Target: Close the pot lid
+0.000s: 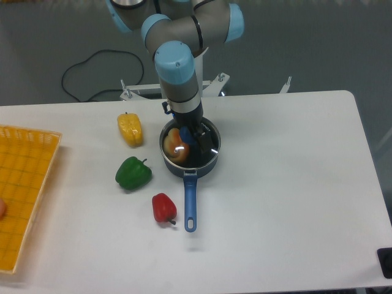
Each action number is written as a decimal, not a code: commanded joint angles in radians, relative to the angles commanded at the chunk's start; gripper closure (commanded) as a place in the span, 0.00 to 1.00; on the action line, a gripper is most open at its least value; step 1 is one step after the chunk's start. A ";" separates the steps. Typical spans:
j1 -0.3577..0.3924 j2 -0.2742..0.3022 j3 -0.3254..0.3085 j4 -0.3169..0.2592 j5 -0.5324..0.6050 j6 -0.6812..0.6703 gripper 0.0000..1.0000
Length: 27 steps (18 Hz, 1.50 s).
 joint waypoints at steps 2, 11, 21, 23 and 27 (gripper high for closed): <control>0.011 0.023 0.032 -0.081 0.000 0.002 0.00; 0.141 0.046 0.121 -0.152 -0.014 0.012 0.00; 0.391 -0.244 0.366 -0.157 -0.064 0.193 0.00; 0.446 -0.299 0.416 -0.151 -0.142 0.322 0.00; 0.483 -0.363 0.450 -0.090 -0.181 0.462 0.00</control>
